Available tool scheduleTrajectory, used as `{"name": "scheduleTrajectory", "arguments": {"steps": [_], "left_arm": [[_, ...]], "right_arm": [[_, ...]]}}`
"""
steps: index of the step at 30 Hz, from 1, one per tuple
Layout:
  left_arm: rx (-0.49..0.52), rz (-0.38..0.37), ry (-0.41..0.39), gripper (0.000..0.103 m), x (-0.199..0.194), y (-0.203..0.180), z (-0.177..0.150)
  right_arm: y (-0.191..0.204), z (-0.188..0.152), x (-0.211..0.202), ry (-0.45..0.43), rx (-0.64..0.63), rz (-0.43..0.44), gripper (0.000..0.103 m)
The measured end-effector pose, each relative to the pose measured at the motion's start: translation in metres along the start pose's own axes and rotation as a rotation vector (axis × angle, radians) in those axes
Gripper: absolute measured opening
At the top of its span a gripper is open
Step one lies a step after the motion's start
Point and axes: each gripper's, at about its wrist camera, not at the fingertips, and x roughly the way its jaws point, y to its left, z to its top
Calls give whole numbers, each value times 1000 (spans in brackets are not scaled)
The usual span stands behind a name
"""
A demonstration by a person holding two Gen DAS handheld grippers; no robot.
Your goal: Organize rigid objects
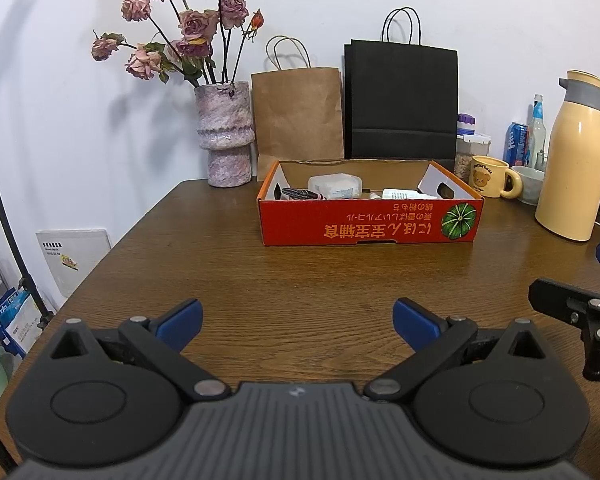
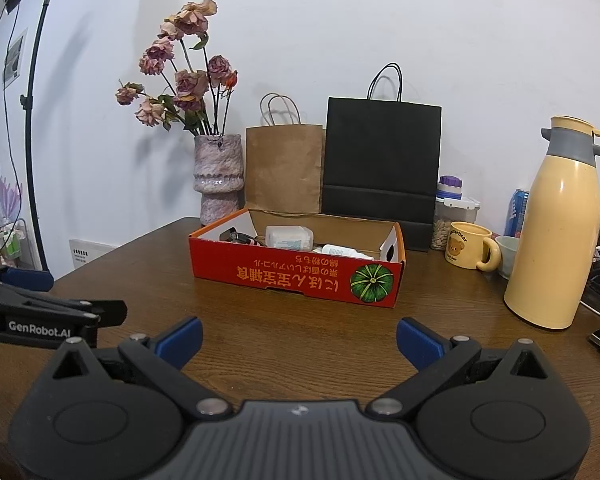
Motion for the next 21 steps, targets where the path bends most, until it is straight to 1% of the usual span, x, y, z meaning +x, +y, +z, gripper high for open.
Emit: {"name": "scheduleTrajectory", "arguments": {"steps": [21], "left_arm": [[-1, -3, 3, 103, 2, -2, -1]], "right_arm": [[-2, -2, 2, 5, 2, -1, 103]]}}
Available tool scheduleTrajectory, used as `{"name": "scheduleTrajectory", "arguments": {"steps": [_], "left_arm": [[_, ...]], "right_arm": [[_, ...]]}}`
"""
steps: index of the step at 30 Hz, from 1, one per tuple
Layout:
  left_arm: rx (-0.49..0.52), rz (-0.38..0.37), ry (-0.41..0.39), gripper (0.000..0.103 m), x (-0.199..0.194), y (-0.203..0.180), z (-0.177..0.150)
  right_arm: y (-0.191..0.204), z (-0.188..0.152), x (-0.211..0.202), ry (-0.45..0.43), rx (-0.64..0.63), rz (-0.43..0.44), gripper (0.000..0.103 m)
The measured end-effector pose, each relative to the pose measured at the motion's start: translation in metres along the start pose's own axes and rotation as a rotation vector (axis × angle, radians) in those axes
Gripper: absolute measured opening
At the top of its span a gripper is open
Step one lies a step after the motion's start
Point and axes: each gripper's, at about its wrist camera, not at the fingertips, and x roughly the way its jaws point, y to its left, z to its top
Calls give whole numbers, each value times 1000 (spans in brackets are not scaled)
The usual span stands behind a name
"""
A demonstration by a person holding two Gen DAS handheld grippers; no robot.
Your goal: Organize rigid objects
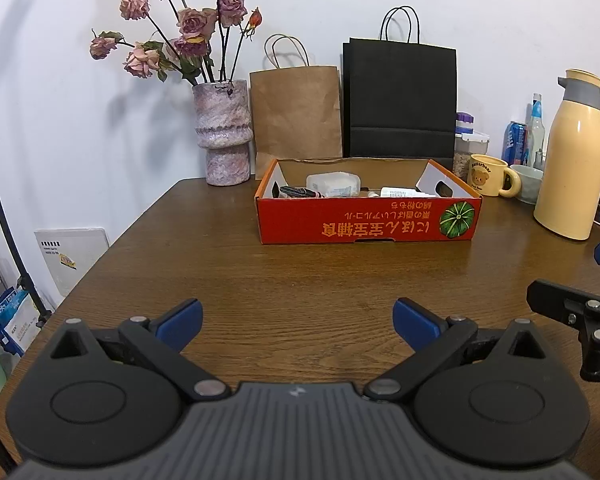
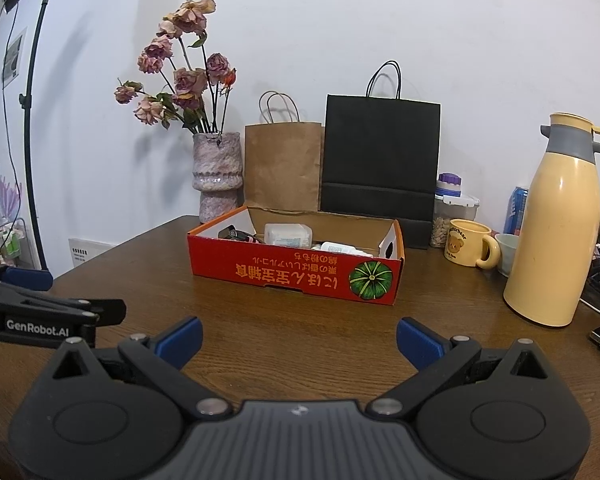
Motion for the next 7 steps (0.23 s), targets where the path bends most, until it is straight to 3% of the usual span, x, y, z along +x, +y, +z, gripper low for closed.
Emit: {"name": "scheduleTrajectory", "arguments": {"steps": [7], "left_arm": [[2, -11, -6, 103, 1, -2, -2]], "right_arm": [[-1, -2, 3, 6, 1, 2, 103]]}}
